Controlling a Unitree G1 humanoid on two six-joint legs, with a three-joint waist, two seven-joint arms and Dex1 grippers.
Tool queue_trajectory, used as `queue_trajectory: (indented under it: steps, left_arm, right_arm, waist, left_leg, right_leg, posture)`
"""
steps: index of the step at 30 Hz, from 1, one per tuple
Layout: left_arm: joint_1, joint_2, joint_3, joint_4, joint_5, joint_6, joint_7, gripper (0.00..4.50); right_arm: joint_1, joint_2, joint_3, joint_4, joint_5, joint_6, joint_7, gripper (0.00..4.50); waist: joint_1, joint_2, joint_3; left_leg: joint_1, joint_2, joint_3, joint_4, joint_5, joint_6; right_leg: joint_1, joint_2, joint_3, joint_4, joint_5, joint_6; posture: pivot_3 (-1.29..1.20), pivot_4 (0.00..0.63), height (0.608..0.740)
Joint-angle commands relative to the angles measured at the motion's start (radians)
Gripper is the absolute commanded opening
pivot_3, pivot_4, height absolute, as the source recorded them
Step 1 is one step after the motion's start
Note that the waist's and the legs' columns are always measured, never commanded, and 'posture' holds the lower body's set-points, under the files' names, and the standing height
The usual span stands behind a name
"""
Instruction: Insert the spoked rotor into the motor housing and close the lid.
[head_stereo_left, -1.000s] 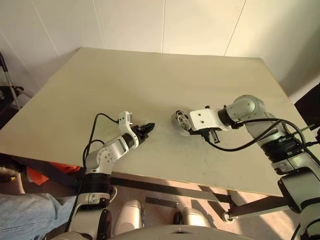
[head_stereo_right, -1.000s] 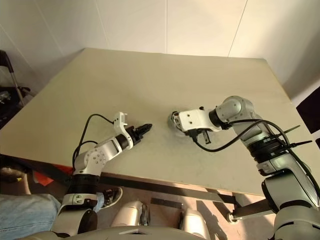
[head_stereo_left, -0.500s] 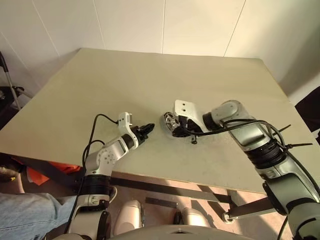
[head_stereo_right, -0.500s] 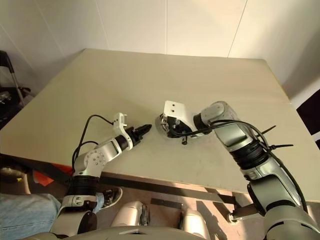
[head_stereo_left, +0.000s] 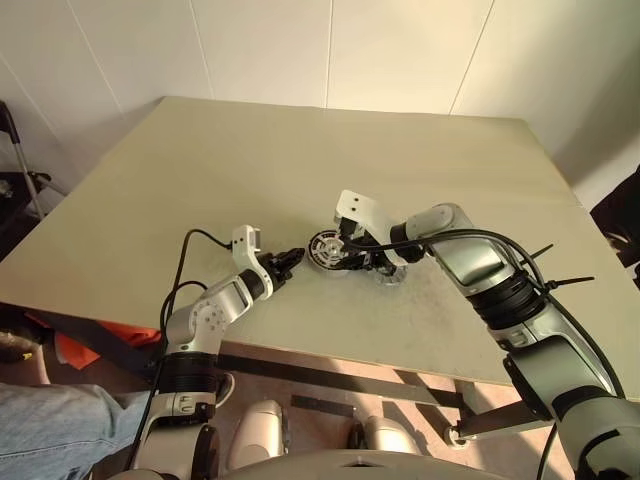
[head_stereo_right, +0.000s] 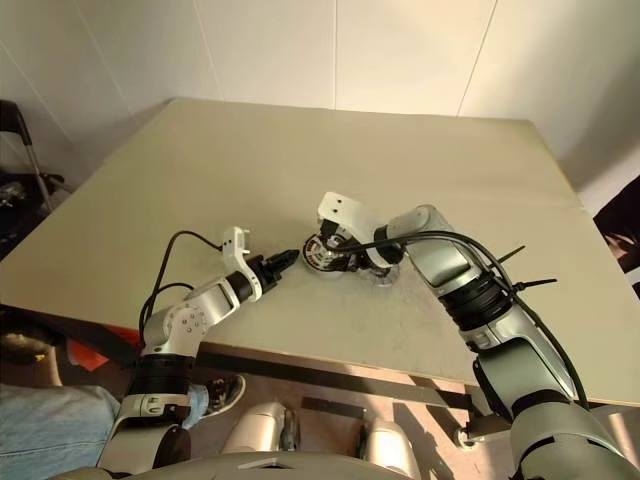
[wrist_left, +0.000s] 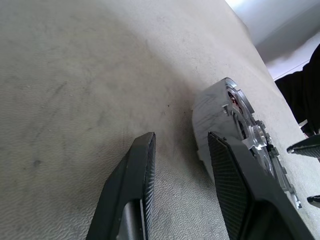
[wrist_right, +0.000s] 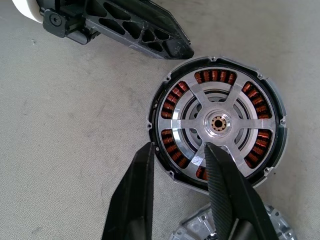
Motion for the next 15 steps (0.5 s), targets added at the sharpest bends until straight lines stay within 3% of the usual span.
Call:
queue_trajectory:
  steps: [1,5,10,15]
  left_arm:
    - [-0.009,0.001,-0.006,-0.024,-0.001,-0.003,-0.005,1.77]
    - [-0.021,0.000,-0.015,-0.023,-0.007,-0.003,-0.023,1.77]
    - [-0.052,-0.017,-0.016,-0.025,-0.040,0.004,-0.060,1.77]
    - [-0.097,-0.031,-0.029,-0.005,-0.059,0.026,-0.101,1.77]
  right_arm:
    - [-0.058,0.007,-0.071,-0.039,0.041,0.052,-0.023,3.05]
    - [-0.097,0.029,-0.184,-0.067,0.124,0.186,-0.062,4.35]
    - [-0.096,0.120,-0.412,-0.044,0.187,0.385,-0.242,4.43]
    - [-0.018,0.223,-0.750,-0.079,0.210,0.643,-0.418,4.43]
  waist:
    - [0.000,0.000,0.000]
    - [0.000,0.000,0.000]
    - [0.003,0.000,0.000]
    - [0.009,0.000,0.000]
  left_leg:
    - [0.000,0.000,0.000,0.000,0.000,0.000]
    - [0.000,0.000,0.000,-0.001,0.000,-0.001]
    - [0.000,0.000,0.000,-0.001,0.002,-0.004]
    - [0.000,0.000,0.000,-0.001,0.003,-0.005]
  right_leg:
    - [0.000,0.000,0.000,0.000,0.000,0.000]
    - [0.000,0.000,0.000,0.000,0.000,0.000]
    - [0.000,0.000,0.000,0.000,0.000,0.000]
    - [0.000,0.000,0.000,0.000,0.000,0.000]
  posture:
    - [0.00,0.000,0.740]
    - [0.00,0.000,0.740]
    - [0.00,0.000,0.740]
    - [0.00,0.000,0.740]
